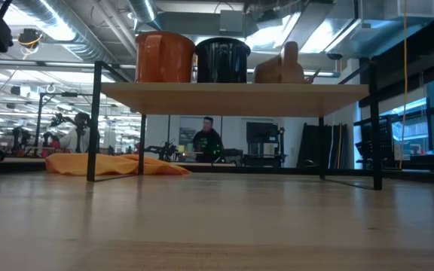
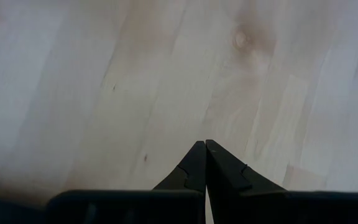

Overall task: Stack small to large cups/mugs on shelf
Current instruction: Return to Home Position

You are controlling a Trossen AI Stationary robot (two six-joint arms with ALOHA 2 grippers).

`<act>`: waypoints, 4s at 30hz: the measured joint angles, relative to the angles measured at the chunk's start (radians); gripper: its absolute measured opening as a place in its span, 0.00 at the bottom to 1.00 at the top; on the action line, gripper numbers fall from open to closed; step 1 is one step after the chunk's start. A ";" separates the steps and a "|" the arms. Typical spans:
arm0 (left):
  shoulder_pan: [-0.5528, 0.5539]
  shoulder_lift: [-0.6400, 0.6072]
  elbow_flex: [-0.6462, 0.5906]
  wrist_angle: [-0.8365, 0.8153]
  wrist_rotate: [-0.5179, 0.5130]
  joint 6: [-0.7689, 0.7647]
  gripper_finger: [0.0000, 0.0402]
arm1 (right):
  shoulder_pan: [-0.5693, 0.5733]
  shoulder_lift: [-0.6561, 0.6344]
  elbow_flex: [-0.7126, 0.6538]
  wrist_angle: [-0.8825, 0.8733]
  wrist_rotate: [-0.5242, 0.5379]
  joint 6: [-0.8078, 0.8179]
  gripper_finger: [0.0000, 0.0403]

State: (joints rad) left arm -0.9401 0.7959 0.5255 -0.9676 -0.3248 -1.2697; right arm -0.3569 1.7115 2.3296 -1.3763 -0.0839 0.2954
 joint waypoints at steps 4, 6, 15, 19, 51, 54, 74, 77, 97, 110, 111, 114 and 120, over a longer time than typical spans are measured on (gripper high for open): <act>0.000 -0.002 0.013 0.020 0.066 -0.032 0.00 | 0.009 -0.067 -0.024 0.086 -0.106 0.211 0.17; 0.000 -0.006 0.050 0.072 0.011 -0.013 0.00 | 0.024 -0.096 -0.031 0.166 -0.201 0.187 0.17; 0.081 -0.058 0.422 0.257 -0.663 0.683 0.00 | 0.244 -0.119 -0.032 0.505 -0.555 -0.091 0.17; 0.135 -0.128 0.536 0.543 -0.483 1.134 0.00 | 0.391 -0.095 -0.045 0.376 -0.535 -0.227 0.17; 0.438 -0.790 0.334 0.136 -0.339 0.956 0.00 | 0.197 -1.292 -1.493 1.245 -0.387 -0.064 0.17; 0.438 -0.791 0.326 0.149 -0.332 0.918 0.00 | 0.195 -1.389 -1.601 1.279 -0.324 -0.063 0.17; 0.446 -0.790 0.337 0.264 -0.359 1.174 0.00 | 0.196 -1.528 -1.963 1.818 -0.435 0.010 0.17; 0.488 -0.790 0.375 0.207 -0.369 1.174 0.00 | 0.196 -1.522 -1.956 1.821 -0.440 -0.004 0.17; 1.086 -0.790 0.129 0.436 -0.035 1.076 0.00 | 0.196 -1.522 -1.971 1.800 -0.486 0.002 0.17; 1.096 -0.790 0.069 0.361 0.043 1.064 0.00 | 0.196 -1.522 -2.195 2.049 -0.448 0.071 0.17; 1.096 -0.790 0.069 0.349 0.043 1.064 0.00 | 0.196 -1.522 -2.204 2.048 -0.448 0.074 0.17; 1.096 -0.790 0.068 0.298 0.043 1.049 0.00 | 0.196 -1.522 -2.224 2.049 -0.453 0.069 0.17; 1.096 -0.791 -0.009 0.363 0.054 1.032 0.00 | 0.196 -1.522 -2.251 2.053 -0.468 0.066 0.17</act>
State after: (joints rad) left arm 0.1558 0.0051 0.5169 -0.6046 -0.2709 -0.2374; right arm -0.1608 0.1898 0.0784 0.6762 -0.5519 0.3618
